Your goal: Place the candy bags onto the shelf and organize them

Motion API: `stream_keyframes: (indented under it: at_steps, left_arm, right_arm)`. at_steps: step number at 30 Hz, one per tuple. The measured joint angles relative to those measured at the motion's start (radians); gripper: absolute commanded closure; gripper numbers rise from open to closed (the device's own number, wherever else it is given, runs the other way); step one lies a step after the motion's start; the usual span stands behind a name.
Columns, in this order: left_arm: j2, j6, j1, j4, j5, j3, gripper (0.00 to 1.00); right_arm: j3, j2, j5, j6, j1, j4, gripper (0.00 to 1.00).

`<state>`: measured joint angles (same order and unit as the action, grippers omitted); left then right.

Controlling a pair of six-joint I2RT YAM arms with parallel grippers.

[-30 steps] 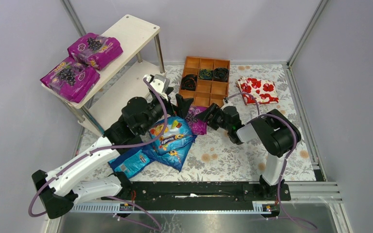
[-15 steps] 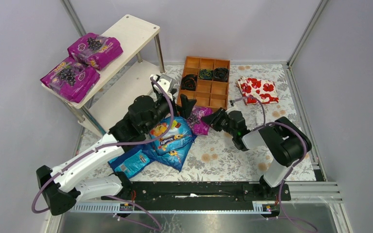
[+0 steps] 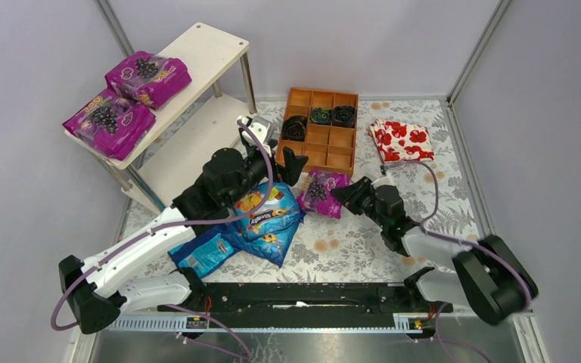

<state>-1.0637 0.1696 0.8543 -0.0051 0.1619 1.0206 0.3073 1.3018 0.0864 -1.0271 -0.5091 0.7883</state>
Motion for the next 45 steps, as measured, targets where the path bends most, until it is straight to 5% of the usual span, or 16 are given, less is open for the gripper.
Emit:
stream_keyframes:
  at_steps: [10, 19, 25, 30, 36, 45]
  left_arm:
    - [-0.013, 0.023, 0.0, -0.007, -0.006, 0.0, 0.01]
    - [-0.049, 0.272, -0.019, -0.052, -0.082, 0.075, 0.01]
    - [-0.032, 0.628, -0.227, -0.008, -0.296, 0.022, 0.02]
    - [-0.016, 0.999, -0.364, 0.203, -0.48, -0.194, 0.01]
    - [-0.013, 1.219, -0.291, 0.325, -0.498, -0.357, 0.01]
    - [-0.13, 1.238, -0.107, 0.657, -0.362, -0.363, 0.01]
  right_arm:
    - [-0.029, -0.473, -0.071, 0.042, 0.003, -0.38, 0.95]
    - [0.09, -0.569, -0.106, 0.05, 0.003, -0.513, 0.97]
    - [0.213, -0.549, -0.121, 0.04, 0.005, -0.486, 0.97]
    - [0.277, -0.507, -0.137, -0.011, 0.007, -0.379, 0.99]
    - [0.298, -0.427, -0.146, -0.132, 0.008, -0.229, 1.0]
    - [0.301, -0.309, -0.095, -0.332, 0.008, -0.031, 1.0]
